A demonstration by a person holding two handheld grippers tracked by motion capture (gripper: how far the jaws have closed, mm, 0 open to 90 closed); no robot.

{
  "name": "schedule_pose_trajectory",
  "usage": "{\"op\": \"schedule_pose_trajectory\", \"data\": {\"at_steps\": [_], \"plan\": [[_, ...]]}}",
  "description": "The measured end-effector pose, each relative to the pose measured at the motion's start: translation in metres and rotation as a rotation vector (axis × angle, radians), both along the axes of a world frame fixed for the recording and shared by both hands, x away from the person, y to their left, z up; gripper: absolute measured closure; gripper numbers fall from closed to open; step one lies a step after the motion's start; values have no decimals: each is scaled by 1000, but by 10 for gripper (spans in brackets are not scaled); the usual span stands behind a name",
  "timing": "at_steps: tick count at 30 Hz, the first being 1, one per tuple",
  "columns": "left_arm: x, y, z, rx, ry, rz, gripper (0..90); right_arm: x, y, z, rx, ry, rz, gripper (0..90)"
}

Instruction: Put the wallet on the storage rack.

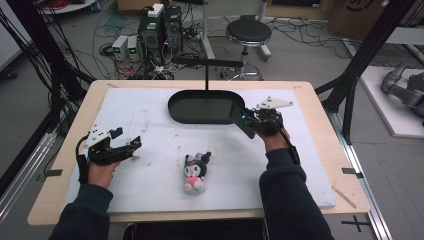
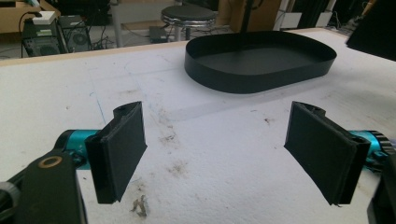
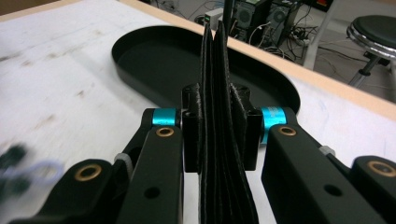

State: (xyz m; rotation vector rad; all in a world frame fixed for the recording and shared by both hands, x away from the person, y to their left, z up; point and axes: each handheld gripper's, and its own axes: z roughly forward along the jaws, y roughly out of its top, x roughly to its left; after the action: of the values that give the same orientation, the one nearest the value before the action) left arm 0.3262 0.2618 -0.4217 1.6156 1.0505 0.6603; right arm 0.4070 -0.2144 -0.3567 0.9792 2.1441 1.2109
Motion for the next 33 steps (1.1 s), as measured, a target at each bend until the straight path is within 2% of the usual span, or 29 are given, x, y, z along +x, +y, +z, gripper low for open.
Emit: {"op": "schedule_pose_trajectory", "data": {"at_steps": [2, 3, 5, 6, 7, 8, 10, 12, 15, 21, 23, 28, 33], "plan": [[0, 0, 0, 0, 0, -1, 199, 13, 10, 4, -8, -12, -10, 769], [0, 0, 0, 0, 0, -1, 199, 25, 19, 7, -20, -11, -11, 769], [0, 0, 0, -1, 0, -2, 199, 31, 24, 8, -28, -17, -15, 769], [0, 0, 0, -2, -1, 1, 201, 42, 33, 9, -55, -16, -29, 769], [0, 1, 0, -5, -1, 1, 201, 42, 33, 9, -55, -16, -29, 769], [0, 1, 0, -7, -1, 2, 201, 53, 40, 8, -72, -26, -39, 769], [0, 2, 0, -11, -2, 4, 201, 58, 43, 7, -71, -19, -47, 768], [0, 2, 0, -11, 0, 2, 201, 71, 51, 4, -100, -26, -69, 769], [0, 2, 0, -14, 1, 5, 201, 78, 56, -1, -103, -36, -90, 769], [1, 3, 0, -18, -3, 7, 201, 95, 69, -18, -167, -29, -142, 768], [1, 3, 0, -19, -2, 9, 201, 99, 72, -24, -194, -41, -164, 768], [1, 3, 0, -15, 0, 3, 201, 105, 81, -40, -250, -25, -207, 766], [1, 3, 0, -21, -1, 9, 201, 107, 86, -44, -220, -29, -234, 765]]}}
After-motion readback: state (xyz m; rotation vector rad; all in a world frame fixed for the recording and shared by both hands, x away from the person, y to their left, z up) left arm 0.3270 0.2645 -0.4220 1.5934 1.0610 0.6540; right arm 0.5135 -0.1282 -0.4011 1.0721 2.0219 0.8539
